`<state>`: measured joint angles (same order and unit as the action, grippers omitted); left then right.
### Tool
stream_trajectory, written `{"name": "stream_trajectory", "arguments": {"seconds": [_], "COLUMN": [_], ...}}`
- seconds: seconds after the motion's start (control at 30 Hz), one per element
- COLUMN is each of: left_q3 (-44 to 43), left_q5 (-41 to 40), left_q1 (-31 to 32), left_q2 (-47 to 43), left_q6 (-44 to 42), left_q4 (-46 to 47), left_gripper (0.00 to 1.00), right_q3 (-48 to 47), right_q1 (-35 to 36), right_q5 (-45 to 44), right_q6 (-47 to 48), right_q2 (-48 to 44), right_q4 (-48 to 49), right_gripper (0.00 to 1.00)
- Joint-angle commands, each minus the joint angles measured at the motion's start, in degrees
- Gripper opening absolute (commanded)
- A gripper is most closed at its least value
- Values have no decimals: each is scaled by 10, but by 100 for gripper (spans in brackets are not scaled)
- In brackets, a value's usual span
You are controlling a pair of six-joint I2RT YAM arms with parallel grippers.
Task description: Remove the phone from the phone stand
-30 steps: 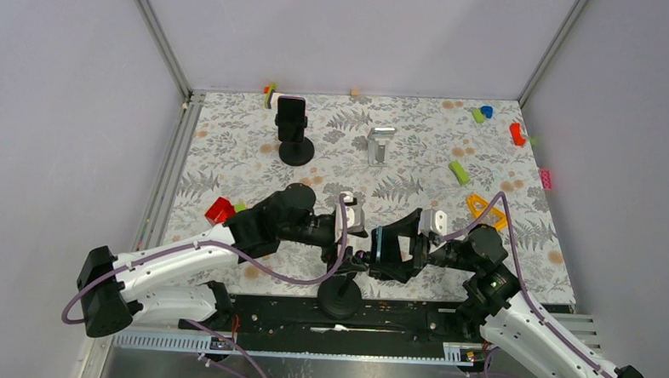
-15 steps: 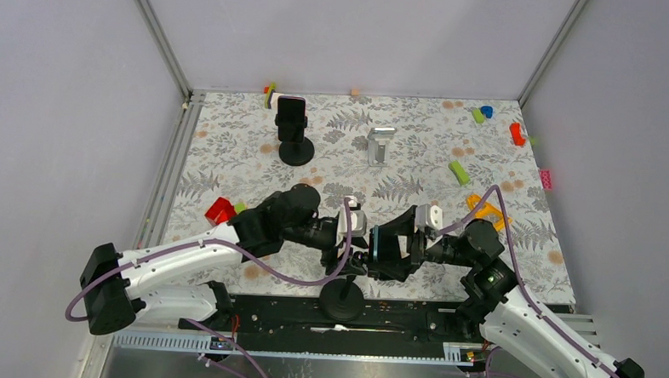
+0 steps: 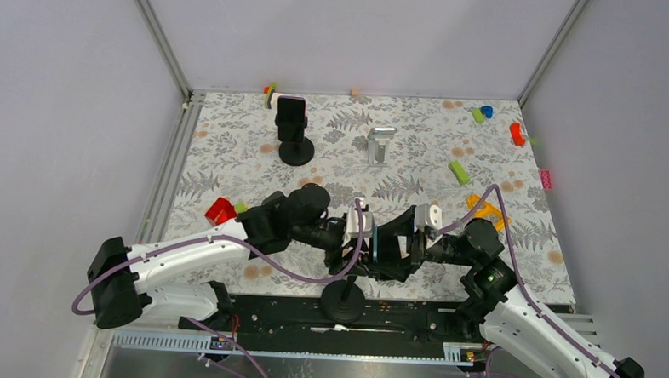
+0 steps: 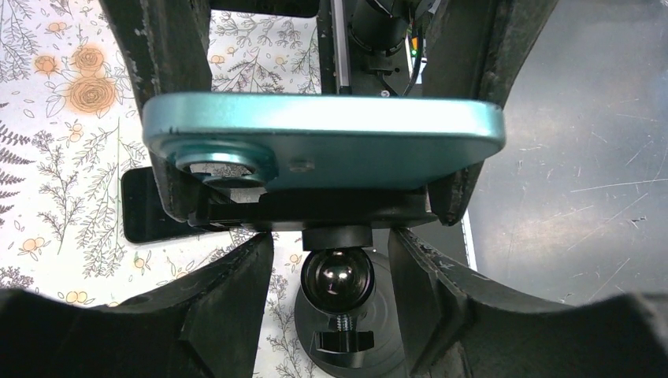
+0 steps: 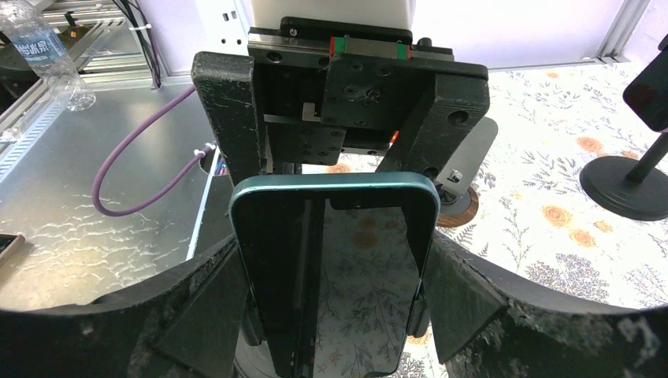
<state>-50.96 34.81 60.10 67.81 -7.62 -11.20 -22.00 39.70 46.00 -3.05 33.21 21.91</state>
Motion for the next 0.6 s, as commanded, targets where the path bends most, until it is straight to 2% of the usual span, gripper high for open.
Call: {"name": "stream_trajectory", "arguments": {"seconds": [0.0, 0.2, 0.33, 0.43, 0.57], "left_q3": [-46, -55, -50, -45, -51], "left_q5": [-13, -19, -27, -30, -31], "left_q1": [11, 13, 14, 15, 15], "left_q2": [8, 4, 8, 14, 22], "left_q6": [-4, 11, 27, 42, 49], "left_q4": [37, 49, 76, 96, 101], "left_gripper": [59, 61, 59, 50, 30], "right_q3": [-29, -27, -25, -21, -15], "right_q1": [5, 7, 8, 8, 8], "right_q5": [13, 9, 6, 3, -5], "right_q6": [-31, -28, -28, -27, -20], "right_q2": [7, 12, 12, 5, -9], "right_q4": [33, 31, 28, 20, 2], "right_gripper": [0, 0, 0, 0, 0]}}
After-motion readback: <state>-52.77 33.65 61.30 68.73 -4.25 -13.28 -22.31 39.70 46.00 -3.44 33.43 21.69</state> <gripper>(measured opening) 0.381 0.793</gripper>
